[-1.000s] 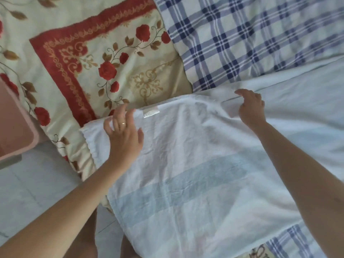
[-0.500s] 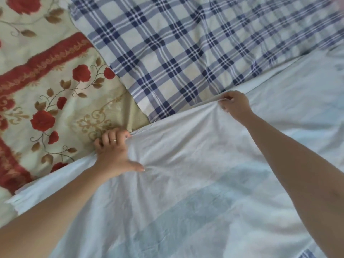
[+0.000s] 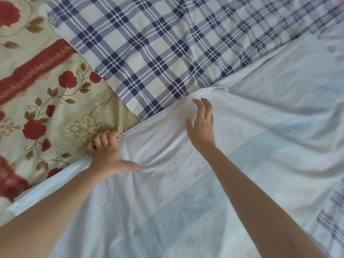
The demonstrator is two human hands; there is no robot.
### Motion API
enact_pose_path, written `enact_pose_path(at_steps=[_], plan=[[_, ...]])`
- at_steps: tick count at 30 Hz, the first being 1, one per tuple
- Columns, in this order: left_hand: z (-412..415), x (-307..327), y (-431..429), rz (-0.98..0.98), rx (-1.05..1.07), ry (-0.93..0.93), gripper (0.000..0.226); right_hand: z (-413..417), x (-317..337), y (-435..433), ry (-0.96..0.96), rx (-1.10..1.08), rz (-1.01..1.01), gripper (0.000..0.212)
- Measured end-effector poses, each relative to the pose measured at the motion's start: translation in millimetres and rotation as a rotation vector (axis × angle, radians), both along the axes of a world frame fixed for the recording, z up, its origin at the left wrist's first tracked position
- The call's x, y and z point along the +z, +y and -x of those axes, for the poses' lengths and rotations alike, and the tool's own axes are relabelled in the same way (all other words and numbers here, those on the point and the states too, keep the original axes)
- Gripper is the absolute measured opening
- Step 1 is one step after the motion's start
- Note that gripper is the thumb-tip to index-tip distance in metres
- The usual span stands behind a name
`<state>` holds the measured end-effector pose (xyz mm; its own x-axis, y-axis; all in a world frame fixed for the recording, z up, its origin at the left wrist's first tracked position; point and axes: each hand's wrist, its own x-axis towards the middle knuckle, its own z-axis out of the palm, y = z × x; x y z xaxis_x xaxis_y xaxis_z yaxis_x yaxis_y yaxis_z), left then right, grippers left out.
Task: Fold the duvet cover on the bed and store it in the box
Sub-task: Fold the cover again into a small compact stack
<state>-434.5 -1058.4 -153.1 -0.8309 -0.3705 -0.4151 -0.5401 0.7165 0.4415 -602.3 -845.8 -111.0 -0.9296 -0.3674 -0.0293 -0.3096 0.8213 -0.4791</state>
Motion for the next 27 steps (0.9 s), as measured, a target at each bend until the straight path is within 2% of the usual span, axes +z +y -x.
enact_pose_path(at_steps=[2, 4, 8, 11, 13, 15, 17, 19, 22, 24, 27], plan=[[6, 3, 3, -0.047, 0.009, -0.047, 0.116, -61, -3, 12, 0.038, -0.006, 0.006, 0.055], [12, 6, 4, -0.046, 0.02, -0.069, 0.119, -122, -8, 26, -0.008, -0.026, -0.019, 0.054], [11, 15, 7, 0.084, -0.001, -0.11, 0.104, -233, -17, 55, -0.096, -0.148, -0.121, 0.057], [-4, 27, 22, 0.236, -0.049, -0.044, 0.1, -306, -12, 82, -0.174, -0.434, -0.192, 0.061], [-25, 32, 24, 0.282, -0.024, 0.003, 0.098, -351, -7, 100, -0.311, -0.685, -0.227, 0.065], [-52, 41, 18, 0.313, 0.041, -0.048, 0.095, -386, 2, 113, -0.499, -0.923, -0.229, 0.074], [-82, 52, 7, 0.33, 0.049, -0.151, 0.091, -413, 15, 119, -0.63, -1.187, -0.174, 0.085], [-112, 59, -11, 0.346, 0.021, -0.226, 0.082, -439, 25, 123, -0.673, -1.403, -0.126, 0.095], [-142, 65, -40, 0.389, -0.043, -0.221, 0.055, -485, 30, 127, -0.706, -1.718, 0.027, 0.106], [-154, 70, -53, 0.345, -0.071, -0.177, 0.039, -522, 32, 120, -0.743, -1.881, 0.224, 0.09], [-160, 74, -58, 0.305, -0.098, -0.125, 0.028, -555, 35, 115, -0.823, -1.79, 0.353, 0.046]])
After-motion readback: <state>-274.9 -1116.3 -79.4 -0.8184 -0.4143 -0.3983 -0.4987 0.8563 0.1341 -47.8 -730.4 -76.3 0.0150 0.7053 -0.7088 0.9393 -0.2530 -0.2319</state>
